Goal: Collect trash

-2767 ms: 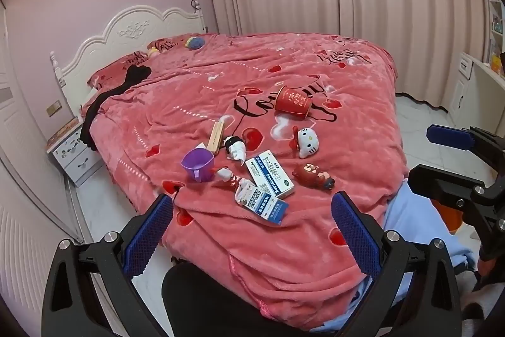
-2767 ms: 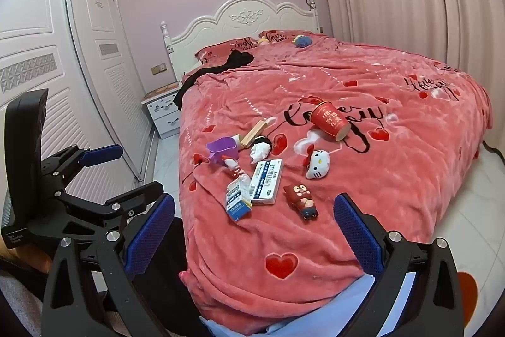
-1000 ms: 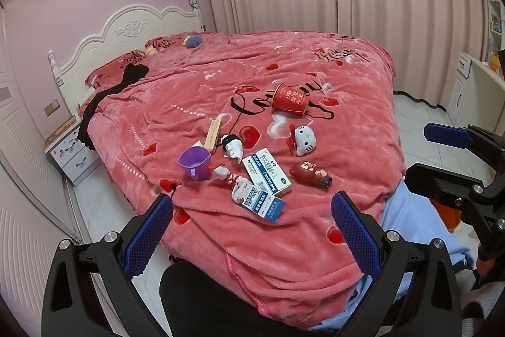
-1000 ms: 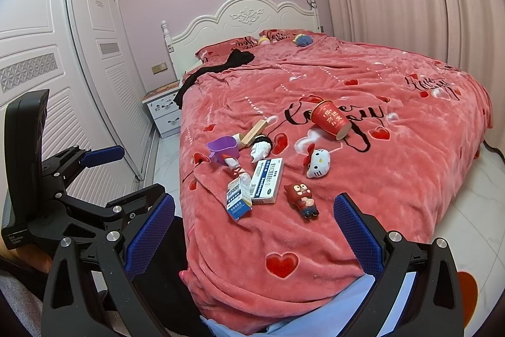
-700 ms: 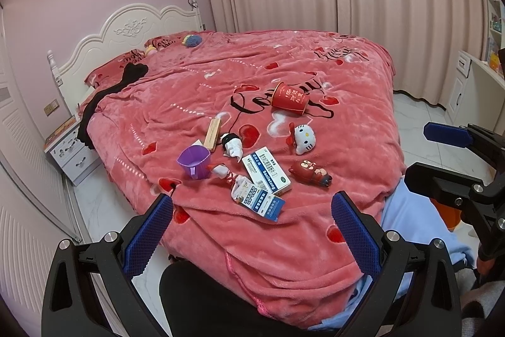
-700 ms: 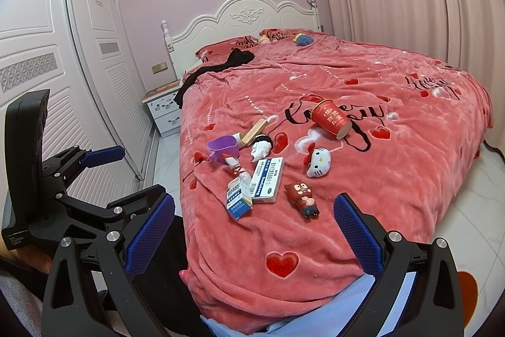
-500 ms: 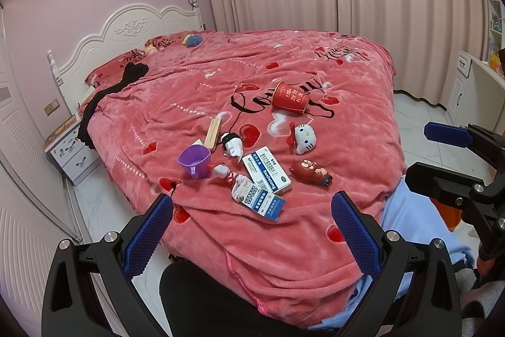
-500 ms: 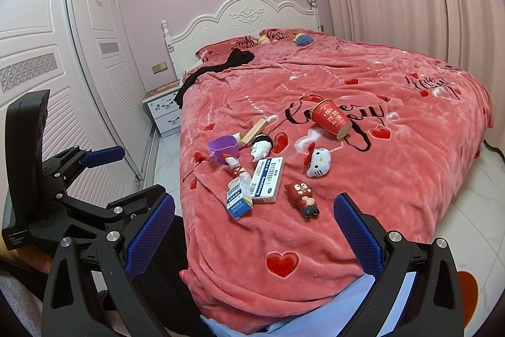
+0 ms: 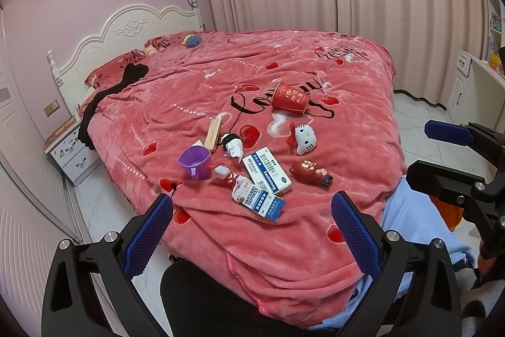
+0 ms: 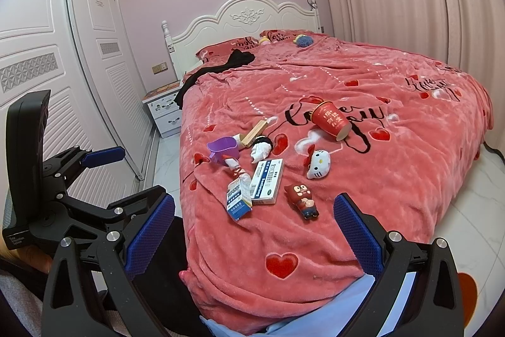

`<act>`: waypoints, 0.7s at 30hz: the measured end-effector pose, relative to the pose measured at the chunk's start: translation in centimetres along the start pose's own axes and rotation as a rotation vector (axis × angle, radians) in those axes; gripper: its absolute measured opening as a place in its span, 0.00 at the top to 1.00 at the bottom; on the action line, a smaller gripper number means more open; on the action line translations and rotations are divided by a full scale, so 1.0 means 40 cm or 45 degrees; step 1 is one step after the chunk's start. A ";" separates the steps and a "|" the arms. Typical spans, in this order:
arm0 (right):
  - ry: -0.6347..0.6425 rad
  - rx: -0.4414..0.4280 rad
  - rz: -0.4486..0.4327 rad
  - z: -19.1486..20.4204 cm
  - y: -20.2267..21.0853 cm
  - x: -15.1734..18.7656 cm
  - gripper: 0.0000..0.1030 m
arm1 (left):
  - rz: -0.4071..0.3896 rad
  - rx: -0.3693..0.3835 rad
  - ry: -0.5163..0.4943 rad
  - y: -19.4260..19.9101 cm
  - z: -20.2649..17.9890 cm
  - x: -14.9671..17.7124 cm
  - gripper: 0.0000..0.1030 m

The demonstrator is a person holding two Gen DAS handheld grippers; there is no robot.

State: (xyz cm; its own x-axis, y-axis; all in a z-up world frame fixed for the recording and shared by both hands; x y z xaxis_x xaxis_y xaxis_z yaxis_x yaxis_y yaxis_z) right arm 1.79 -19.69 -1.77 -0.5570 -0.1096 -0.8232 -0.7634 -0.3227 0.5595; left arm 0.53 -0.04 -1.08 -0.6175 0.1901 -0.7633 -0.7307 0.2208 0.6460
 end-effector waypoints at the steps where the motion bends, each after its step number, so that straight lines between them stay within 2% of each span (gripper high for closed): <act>1: 0.000 -0.001 0.001 0.000 0.000 0.000 0.04 | 0.000 0.000 -0.001 0.000 0.001 -0.001 0.04; 8: -0.004 -0.008 -0.007 0.010 0.002 -0.001 0.04 | 0.007 0.001 -0.013 -0.012 -0.006 0.011 0.04; 16: -0.025 -0.074 -0.022 -0.010 0.001 -0.016 0.04 | 0.037 0.027 -0.033 -0.027 0.008 0.007 0.04; 21: 0.055 -0.127 -0.049 -0.004 -0.013 -0.029 0.04 | 0.081 0.067 -0.032 -0.055 0.025 0.001 0.04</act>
Point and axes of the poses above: each gripper's, at about its wrist camera, not at the fingertips, and y roughly against the way its jaws point, z to its left, x to its underside, the point moved 1 cm from there along -y, roughly the way its jaws point, and after that the axes turned 13 degrees about x, right-handed, at the moved point
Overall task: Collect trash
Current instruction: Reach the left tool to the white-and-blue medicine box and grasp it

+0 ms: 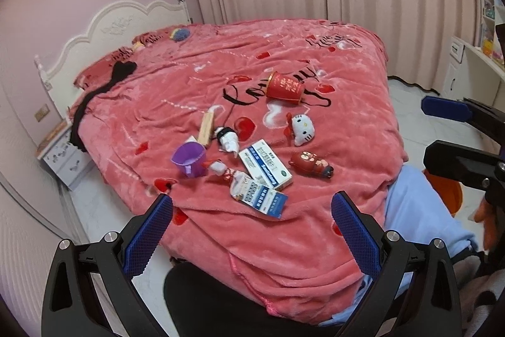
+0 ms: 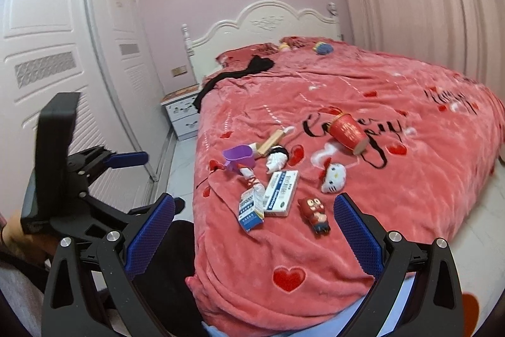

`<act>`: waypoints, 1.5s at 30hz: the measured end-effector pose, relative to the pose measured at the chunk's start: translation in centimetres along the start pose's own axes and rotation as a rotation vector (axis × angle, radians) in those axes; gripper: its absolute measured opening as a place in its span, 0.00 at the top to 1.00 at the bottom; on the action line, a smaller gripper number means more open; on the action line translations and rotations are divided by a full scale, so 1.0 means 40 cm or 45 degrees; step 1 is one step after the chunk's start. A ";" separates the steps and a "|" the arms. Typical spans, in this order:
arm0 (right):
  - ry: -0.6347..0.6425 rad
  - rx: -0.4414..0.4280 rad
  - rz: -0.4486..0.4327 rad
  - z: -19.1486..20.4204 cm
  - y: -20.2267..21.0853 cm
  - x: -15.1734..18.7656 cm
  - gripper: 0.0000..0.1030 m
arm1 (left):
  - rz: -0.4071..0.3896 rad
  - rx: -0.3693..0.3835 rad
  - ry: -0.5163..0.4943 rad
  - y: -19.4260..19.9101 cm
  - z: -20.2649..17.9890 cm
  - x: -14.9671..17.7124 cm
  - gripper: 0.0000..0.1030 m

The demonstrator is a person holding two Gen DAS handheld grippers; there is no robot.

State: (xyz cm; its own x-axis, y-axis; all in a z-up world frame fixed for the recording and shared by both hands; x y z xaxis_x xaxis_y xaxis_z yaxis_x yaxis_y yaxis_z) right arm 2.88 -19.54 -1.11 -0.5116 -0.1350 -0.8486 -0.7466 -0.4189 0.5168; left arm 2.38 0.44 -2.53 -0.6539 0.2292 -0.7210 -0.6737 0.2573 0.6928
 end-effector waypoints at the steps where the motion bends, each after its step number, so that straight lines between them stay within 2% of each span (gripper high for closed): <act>1: 0.004 -0.009 0.002 -0.003 -0.007 -0.002 0.04 | 0.006 0.018 0.008 -0.005 0.005 0.000 0.04; 6: 0.040 -0.007 -0.006 -0.014 -0.034 -0.012 0.04 | 0.022 0.071 0.008 -0.023 0.018 -0.008 0.04; 10: 0.012 -0.060 0.084 -0.033 -0.077 -0.012 0.04 | 0.059 0.036 -0.007 -0.052 0.042 -0.016 0.04; 14: 0.072 -0.009 0.178 -0.030 -0.130 -0.002 0.04 | 0.095 0.028 -0.015 -0.080 0.067 -0.022 0.04; 20: 0.064 -0.045 0.236 -0.042 -0.196 -0.003 0.04 | 0.159 0.092 0.013 -0.130 0.094 -0.021 0.04; 27: 0.133 -0.038 0.267 -0.059 -0.258 -0.013 0.04 | 0.229 0.140 -0.032 -0.197 0.094 -0.028 0.04; 37: 0.163 -0.084 0.328 -0.081 -0.335 -0.003 0.04 | 0.317 0.208 0.019 -0.290 0.108 -0.037 0.04; 45: 0.203 -0.128 0.369 -0.098 -0.385 0.005 0.04 | 0.389 0.191 0.009 -0.338 0.107 -0.031 0.04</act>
State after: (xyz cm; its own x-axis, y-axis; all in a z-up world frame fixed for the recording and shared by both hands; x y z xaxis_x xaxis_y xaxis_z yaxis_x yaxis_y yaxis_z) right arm 15.96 -16.62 -9.68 -0.6175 -0.3967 -0.6792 -0.5302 -0.4279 0.7320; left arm 13.78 0.71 -11.04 -0.8204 0.3104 -0.4801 -0.3885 0.3135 0.8665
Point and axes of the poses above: each gripper's, at about its wrist camera, not at the fingertips, and y roughly against the way its jaws point, z to its left, x to its underside, the point moved 1 cm from there along -y, roughly the way its jaws point, and after that the axes turned 13 degrees about x, right-handed, at the moved point
